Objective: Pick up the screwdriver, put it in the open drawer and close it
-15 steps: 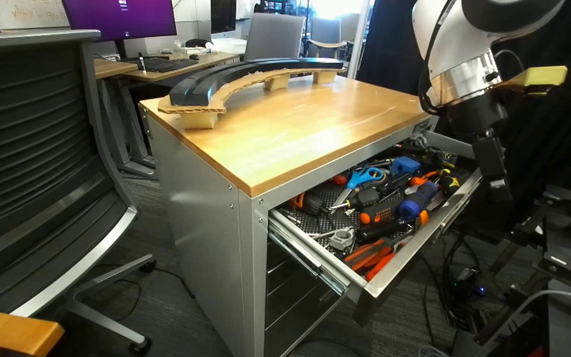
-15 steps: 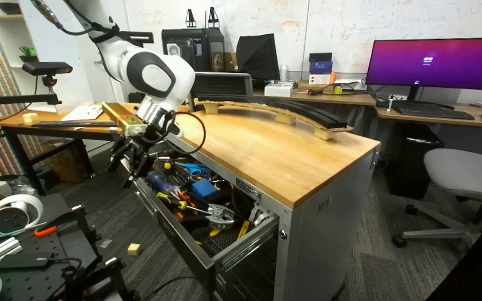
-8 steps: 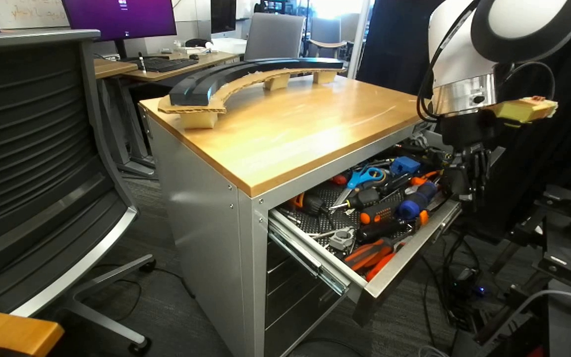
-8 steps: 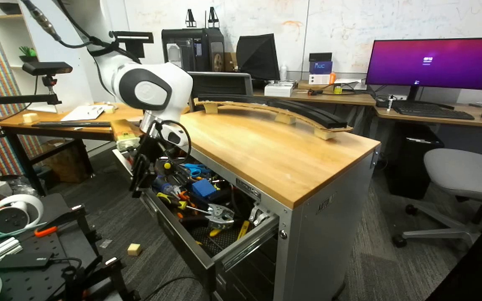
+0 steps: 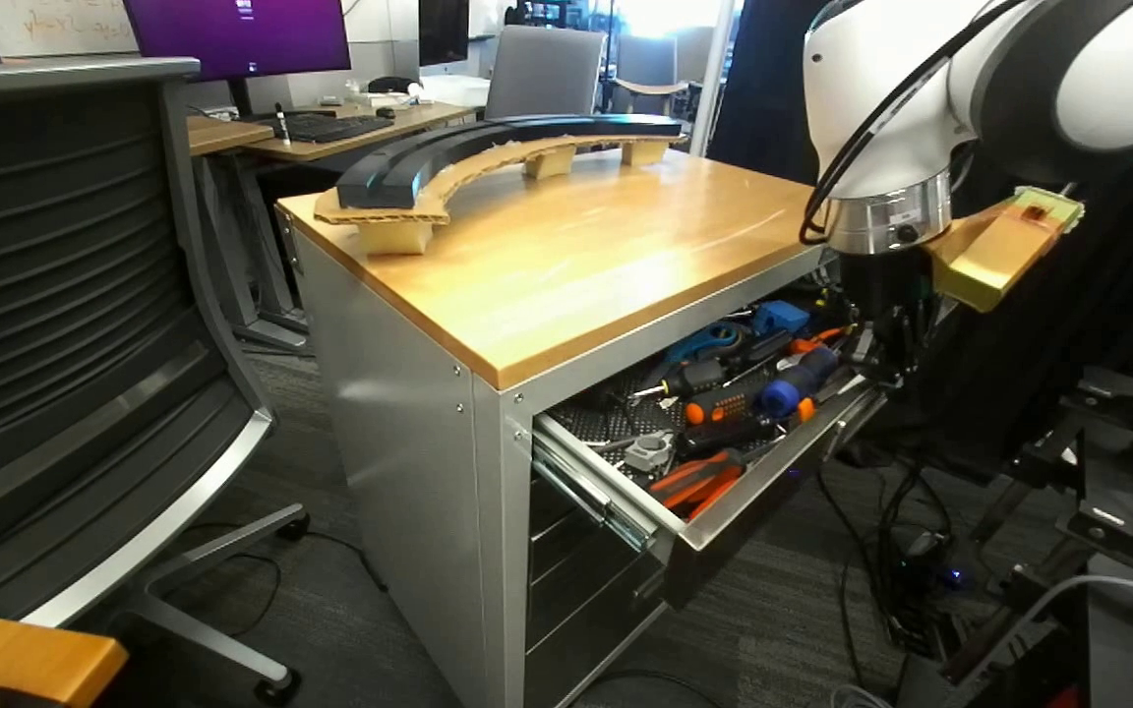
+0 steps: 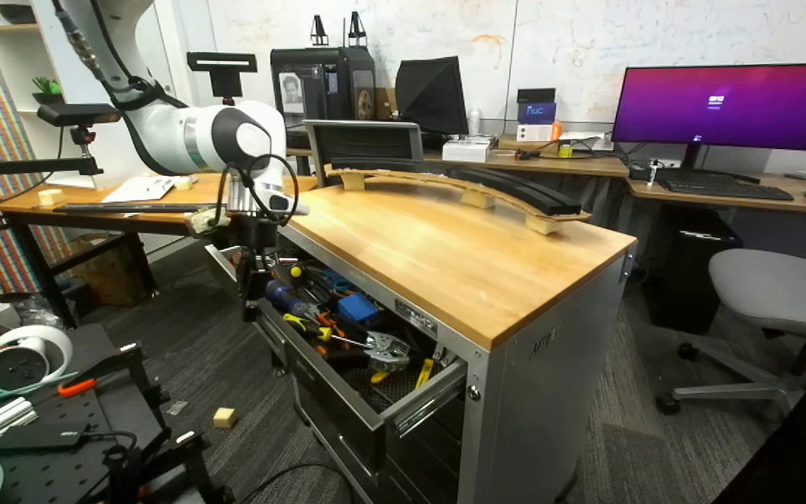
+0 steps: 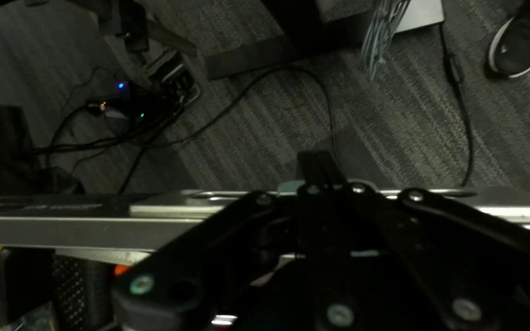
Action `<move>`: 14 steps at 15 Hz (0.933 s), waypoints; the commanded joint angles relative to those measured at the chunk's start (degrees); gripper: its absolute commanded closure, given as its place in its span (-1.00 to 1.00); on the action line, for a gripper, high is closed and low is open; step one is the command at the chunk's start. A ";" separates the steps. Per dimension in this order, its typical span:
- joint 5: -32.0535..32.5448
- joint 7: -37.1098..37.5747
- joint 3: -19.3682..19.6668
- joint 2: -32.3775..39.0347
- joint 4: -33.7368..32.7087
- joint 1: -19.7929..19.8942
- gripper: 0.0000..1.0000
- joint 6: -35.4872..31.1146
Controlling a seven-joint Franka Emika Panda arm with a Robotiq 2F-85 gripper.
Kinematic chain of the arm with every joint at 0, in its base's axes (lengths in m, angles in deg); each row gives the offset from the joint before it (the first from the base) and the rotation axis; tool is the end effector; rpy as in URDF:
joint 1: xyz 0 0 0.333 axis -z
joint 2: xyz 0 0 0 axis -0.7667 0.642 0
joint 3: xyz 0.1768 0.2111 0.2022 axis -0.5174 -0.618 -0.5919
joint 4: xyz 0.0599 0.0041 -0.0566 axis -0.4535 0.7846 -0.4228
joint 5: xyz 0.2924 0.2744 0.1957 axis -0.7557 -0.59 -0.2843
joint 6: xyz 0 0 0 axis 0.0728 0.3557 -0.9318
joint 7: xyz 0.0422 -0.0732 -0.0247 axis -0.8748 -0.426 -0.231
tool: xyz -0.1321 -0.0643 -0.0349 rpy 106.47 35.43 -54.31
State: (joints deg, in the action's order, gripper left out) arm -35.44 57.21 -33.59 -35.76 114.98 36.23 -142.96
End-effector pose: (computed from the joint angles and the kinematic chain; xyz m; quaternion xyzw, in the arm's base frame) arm 0.4465 0.1130 0.0950 0.9718 -0.0802 -0.1555 0.1580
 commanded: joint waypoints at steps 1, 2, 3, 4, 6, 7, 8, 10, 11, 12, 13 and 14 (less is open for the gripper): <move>12.36 7.62 3.09 5.53 -9.10 -4.03 0.87 2.48; 15.56 8.85 3.39 6.97 -11.15 -4.90 0.88 3.20; 18.52 9.79 3.69 8.28 -13.09 -5.65 0.89 3.87; 21.44 10.33 3.97 9.63 -15.03 -6.36 0.90 4.50; 26.53 11.26 4.27 11.80 -18.29 -7.27 0.89 5.50; 28.51 11.52 4.22 12.72 -19.78 -7.35 0.88 5.94; 30.22 11.92 4.05 13.33 -20.80 -7.25 0.88 5.79; 33.37 13.26 3.72 13.96 -22.03 -7.04 0.89 5.41; 34.95 14.31 3.69 14.00 -22.27 -7.01 0.89 5.27; 36.30 15.29 3.57 13.98 -22.51 -6.89 0.89 5.29; 36.53 16.39 3.11 12.88 -21.73 -6.69 0.80 5.37; 36.05 16.49 2.37 11.68 -20.58 -6.11 0.38 5.14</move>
State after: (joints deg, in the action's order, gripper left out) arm -1.97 71.86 -30.82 -22.48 95.31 30.07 -138.40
